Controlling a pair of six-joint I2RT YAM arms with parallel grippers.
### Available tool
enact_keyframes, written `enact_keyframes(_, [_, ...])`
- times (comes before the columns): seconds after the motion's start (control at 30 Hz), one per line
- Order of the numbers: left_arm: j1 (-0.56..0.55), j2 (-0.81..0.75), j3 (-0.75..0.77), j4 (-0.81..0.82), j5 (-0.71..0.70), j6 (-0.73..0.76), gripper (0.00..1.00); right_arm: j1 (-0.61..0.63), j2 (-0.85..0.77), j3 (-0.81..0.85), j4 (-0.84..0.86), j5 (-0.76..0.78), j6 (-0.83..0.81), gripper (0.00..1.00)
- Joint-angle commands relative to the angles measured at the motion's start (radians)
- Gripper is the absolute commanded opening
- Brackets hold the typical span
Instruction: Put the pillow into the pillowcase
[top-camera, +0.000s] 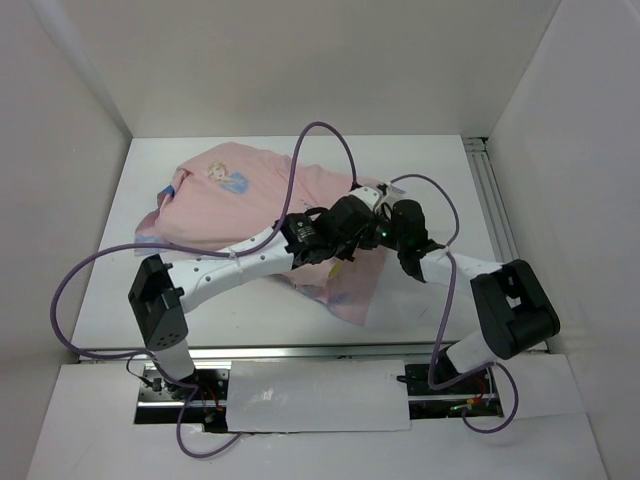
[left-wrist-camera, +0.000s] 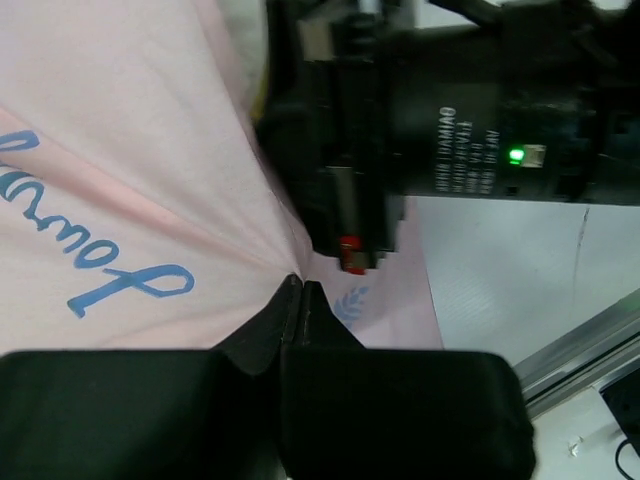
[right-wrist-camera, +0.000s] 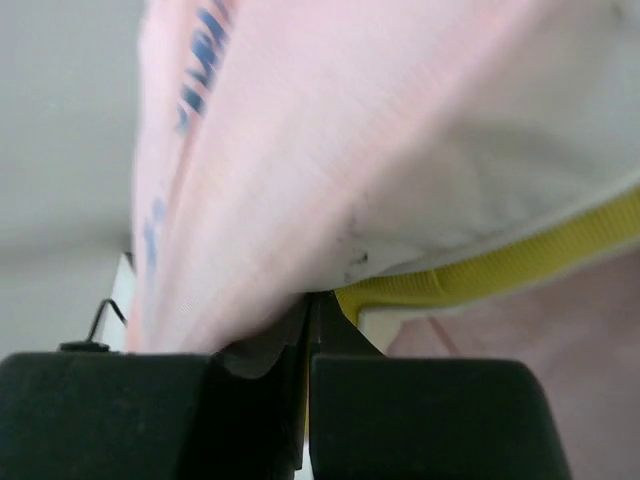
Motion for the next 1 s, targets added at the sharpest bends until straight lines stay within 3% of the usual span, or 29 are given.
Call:
enact_keyframes(0.0, [-0.045, -0.039, 0.095, 0.058, 0.044, 0.013, 0.0, 0.034, 0.022, 0.114, 0.261, 0.022, 0.039, 0.0])
enact_keyframes(0.23, [-0.054, -0.122, 0.048, 0.071, 0.027, 0.013, 0.0, 0.055, 0.095, 0.127, 0.28, 0.042, 0.04, 0.0])
enact_keyframes(0.4, [-0.018, -0.058, 0.051, -0.013, -0.028, -0.065, 0.03, 0.035, 0.105, 0.064, 0.235, 0.024, 0.04, 0.0])
enact_keyframes(0.43, [-0.008, -0.044, 0.051, -0.025, -0.04, -0.065, 0.13, 0.025, 0.071, 0.047, 0.191, 0.024, 0.04, 0.02])
enact_keyframes(0.53, [-0.008, 0.007, 0.06, -0.047, -0.077, -0.078, 0.49, -0.003, -0.006, -0.005, 0.065, 0.071, -0.003, 0.29])
enact_keyframes(0.57, [-0.008, 0.021, 0.072, -0.064, -0.077, -0.078, 0.66, -0.003, -0.073, -0.014, -0.037, 0.088, -0.022, 0.45])
enact_keyframes(0.63, [0.001, 0.045, 0.091, -0.091, -0.102, -0.078, 0.78, -0.028, -0.194, -0.033, -0.154, 0.181, -0.07, 0.56])
enact_keyframes(0.67, [0.001, 0.068, 0.1, -0.091, -0.102, -0.078, 0.83, -0.028, -0.236, -0.044, -0.294, 0.23, -0.079, 0.6])
enact_keyframes(0.7, [0.001, 0.079, 0.121, -0.103, -0.112, -0.065, 0.94, -0.04, -0.277, -0.044, -0.378, 0.357, -0.079, 0.62])
enact_keyframes(0.73, [0.001, 0.088, 0.132, -0.113, -0.113, -0.056, 0.97, -0.052, -0.35, -0.044, -0.523, 0.435, -0.051, 0.67])
enact_keyframes(0.83, [0.012, 0.13, 0.174, -0.113, -0.14, -0.016, 1.0, -0.097, -0.443, -0.044, -0.644, 0.568, -0.033, 0.75])
enact_keyframes(0.97, [0.058, 0.206, 0.24, -0.125, -0.131, 0.021, 1.0, -0.146, -0.503, -0.001, -0.74, 0.568, -0.056, 0.79])
